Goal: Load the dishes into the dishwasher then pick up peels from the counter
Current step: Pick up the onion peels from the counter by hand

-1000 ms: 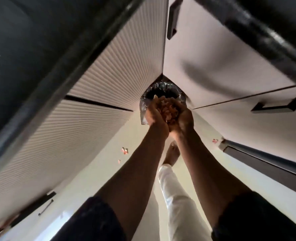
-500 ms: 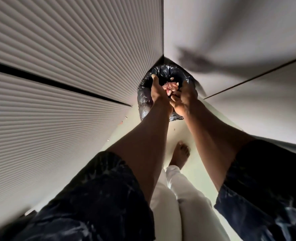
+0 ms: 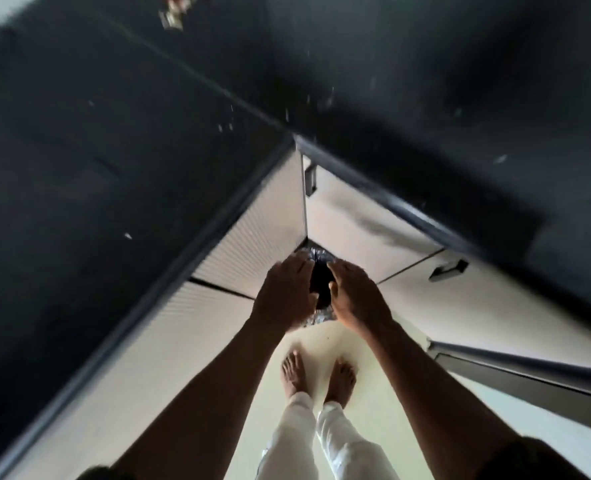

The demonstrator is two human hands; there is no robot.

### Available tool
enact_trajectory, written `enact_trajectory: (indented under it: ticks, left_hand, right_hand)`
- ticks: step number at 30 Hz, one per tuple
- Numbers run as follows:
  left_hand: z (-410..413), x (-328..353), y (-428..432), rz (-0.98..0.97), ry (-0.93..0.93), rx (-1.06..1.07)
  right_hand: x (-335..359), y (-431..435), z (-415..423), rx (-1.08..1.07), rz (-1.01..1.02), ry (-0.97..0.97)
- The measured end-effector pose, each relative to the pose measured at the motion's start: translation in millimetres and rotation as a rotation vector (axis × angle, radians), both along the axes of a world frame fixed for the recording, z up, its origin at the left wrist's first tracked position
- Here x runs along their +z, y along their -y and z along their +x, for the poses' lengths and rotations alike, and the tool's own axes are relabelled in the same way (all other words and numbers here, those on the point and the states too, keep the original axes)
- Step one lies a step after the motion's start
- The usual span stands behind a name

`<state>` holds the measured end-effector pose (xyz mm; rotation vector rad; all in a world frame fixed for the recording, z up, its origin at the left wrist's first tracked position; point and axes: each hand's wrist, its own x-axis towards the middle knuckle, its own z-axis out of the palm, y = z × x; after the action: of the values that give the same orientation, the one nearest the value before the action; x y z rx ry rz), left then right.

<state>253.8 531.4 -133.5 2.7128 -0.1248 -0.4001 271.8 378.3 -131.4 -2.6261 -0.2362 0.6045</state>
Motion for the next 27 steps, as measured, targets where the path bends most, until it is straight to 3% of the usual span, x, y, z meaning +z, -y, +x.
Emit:
enact_trajectory:
  ticks: [5, 9, 14, 20, 27]
  left_hand:
    - [2, 135, 0, 0.083, 0.171, -0.002]
    - [6, 206, -3, 0.184, 0.335, 0.082]
    - [28, 276, -8, 0.15, 0.407, 0.115]
    - [53, 332, -16, 0.149, 0.437, 0.172]
    - [76, 340, -21, 0.149, 0.434, 0.152]
  right_hand:
    - [117, -3, 4, 0.064, -0.03, 0.247]
    - [194, -8, 17, 0.136, 0.0, 0.45]
    - [275, -14, 58, 0.118, 0.088, 0.608]
    - [332, -14, 91, 0.099, 0.127, 0.721]
    - [345, -14, 110, 0.089, 0.114, 0.712]
